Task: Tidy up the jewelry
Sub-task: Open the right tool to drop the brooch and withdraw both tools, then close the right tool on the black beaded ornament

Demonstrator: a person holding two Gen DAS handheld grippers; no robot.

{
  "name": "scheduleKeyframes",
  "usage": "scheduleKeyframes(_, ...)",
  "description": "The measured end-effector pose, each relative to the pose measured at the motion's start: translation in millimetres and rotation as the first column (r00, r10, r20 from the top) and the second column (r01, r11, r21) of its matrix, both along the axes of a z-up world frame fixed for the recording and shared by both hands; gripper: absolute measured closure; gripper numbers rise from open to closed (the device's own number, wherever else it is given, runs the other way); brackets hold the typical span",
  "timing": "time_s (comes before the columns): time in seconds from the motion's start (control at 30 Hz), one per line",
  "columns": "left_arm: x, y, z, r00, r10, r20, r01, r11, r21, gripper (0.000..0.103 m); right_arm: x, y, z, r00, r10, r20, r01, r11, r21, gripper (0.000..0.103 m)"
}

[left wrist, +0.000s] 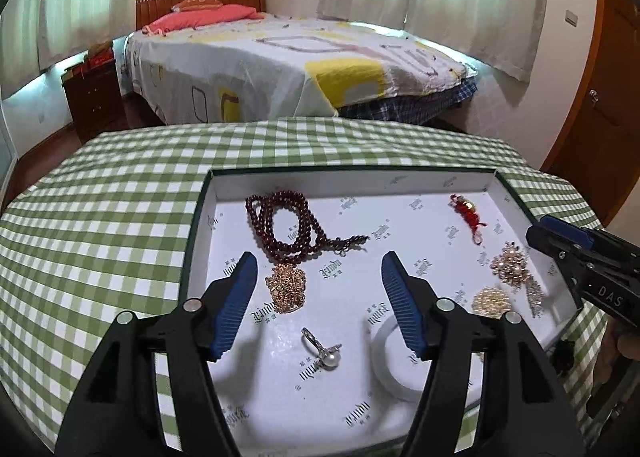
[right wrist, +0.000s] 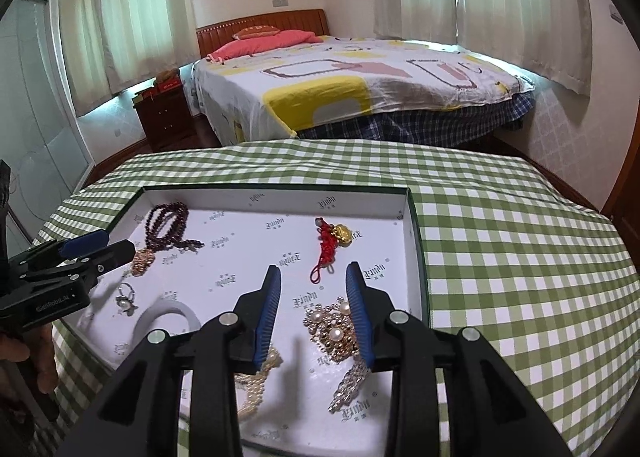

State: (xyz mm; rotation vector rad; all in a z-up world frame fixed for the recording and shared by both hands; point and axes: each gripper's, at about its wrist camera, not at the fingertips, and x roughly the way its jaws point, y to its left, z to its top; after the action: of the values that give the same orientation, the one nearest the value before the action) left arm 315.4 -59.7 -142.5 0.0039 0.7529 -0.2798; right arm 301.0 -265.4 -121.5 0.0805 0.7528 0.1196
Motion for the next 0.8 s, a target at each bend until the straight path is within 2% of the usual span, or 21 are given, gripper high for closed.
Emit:
scheduleKeyframes(0.37,-55.5,4.4,33.8,0.995,0.014,0.097,-0.011,1.0,-0.024,0.032,-44.0,11.6,21.2,0.999,-0.008,0.045,0.008,1.0,-0.002,0.062)
scheduleKeyframes(0.47,-71.7,5.8,36.6,0.993,0.026,0.113,-0.024,0.999,-0.023,0.025,-58.7,12.0,21.3,0.999,-0.016,0.045,0.017,1.0,-0.009,0.06)
scheduleKeyframes(0.8,-124.6,15.6,28.3,0.989,0.073,0.131,-0.069,0.997,-0.032,0.025,-110.5,-4.2,0.7,0.998,-0.064,0.01,0.064,0.998,-0.001,0.06)
